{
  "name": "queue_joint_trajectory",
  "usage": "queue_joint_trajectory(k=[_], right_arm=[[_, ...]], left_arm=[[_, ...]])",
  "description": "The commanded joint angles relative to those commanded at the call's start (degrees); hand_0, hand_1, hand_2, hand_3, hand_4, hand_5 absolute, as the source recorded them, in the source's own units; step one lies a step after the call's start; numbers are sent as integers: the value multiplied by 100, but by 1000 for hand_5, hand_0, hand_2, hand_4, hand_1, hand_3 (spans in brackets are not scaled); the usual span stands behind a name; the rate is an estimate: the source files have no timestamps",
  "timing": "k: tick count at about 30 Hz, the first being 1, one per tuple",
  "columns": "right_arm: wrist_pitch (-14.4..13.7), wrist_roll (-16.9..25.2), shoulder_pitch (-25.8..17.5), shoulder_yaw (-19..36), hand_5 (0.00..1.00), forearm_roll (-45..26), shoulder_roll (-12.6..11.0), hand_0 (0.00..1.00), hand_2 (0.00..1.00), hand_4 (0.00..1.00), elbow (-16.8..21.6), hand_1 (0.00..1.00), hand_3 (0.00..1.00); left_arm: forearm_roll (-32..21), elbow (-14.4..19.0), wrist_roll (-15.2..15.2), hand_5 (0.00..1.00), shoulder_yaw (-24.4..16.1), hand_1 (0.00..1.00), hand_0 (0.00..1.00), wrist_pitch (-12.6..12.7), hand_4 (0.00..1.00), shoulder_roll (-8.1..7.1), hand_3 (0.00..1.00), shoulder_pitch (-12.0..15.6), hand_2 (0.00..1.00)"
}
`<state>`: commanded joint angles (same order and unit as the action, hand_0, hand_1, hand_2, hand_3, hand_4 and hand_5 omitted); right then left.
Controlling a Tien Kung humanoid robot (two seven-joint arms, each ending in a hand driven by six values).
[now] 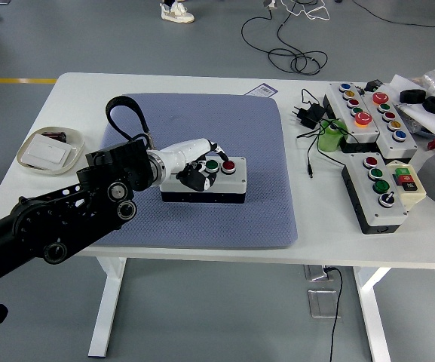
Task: Pick up the button,place it on the desk,press the button,press the button
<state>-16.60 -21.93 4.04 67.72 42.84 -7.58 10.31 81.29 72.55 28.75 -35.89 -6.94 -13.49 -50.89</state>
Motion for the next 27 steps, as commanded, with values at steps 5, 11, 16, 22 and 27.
queue_joint_trajectory(k=[5, 11, 16, 22, 27], right_arm=[[6, -9, -28, 1, 368, 26, -4, 642, 547, 243, 0, 507, 590], [8, -24, -64, -11, 367, 48, -3, 642, 547, 242, 0, 507, 590], [3, -28, -88, -11, 367, 42, 0, 643, 547, 242, 0, 508, 590], [-1, -34, -102, -13, 367, 40, 8, 642, 547, 242, 0, 509, 590], [-6, -34, -110, -10, 368, 21, 17, 642, 547, 242, 0, 507, 590]], left_arm=[[-424, 334, -3, 182, -786, 2, 12, 152, 584, -175, 857, 135, 52], [-1015, 382, -343, 644, -1507, 36, 28, 779, 701, -395, 884, 423, 150], [-2021, 245, -860, 801, -2077, 358, 280, 1364, 709, -610, 931, 719, 427], [-3354, 40, -1363, 978, -2723, 670, 597, 1349, 726, -831, 911, 1100, 736], [-3776, -39, -1686, 998, -3097, 817, 775, 1328, 730, -985, 866, 1483, 842]])
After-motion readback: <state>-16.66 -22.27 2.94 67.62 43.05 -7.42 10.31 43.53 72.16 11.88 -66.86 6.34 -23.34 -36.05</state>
